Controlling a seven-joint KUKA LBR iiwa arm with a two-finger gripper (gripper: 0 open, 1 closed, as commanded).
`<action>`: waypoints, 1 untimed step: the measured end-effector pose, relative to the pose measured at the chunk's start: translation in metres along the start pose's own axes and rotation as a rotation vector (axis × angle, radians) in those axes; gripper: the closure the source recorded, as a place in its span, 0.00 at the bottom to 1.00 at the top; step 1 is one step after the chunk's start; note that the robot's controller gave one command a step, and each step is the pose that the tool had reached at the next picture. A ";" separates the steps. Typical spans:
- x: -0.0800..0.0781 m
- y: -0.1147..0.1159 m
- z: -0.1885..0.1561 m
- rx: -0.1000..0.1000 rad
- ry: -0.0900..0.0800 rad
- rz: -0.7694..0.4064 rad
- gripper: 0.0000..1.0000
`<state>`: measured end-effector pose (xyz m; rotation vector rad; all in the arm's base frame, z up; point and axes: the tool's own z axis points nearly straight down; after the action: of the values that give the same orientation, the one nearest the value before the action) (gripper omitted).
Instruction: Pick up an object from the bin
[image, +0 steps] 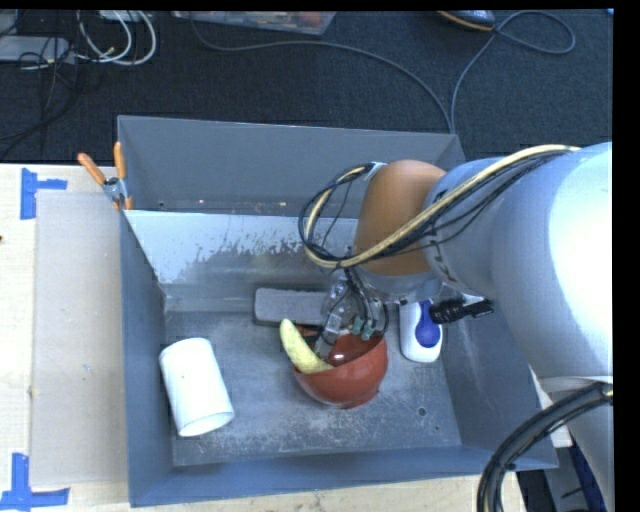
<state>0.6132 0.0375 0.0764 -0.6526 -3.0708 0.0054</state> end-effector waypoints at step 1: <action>0.000 0.000 0.000 0.000 0.000 0.000 1.00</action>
Offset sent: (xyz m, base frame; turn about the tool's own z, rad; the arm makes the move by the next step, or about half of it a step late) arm -0.0003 0.0000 0.0315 -0.0005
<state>0.6131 0.0375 0.0763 -0.6518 -3.0708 0.0056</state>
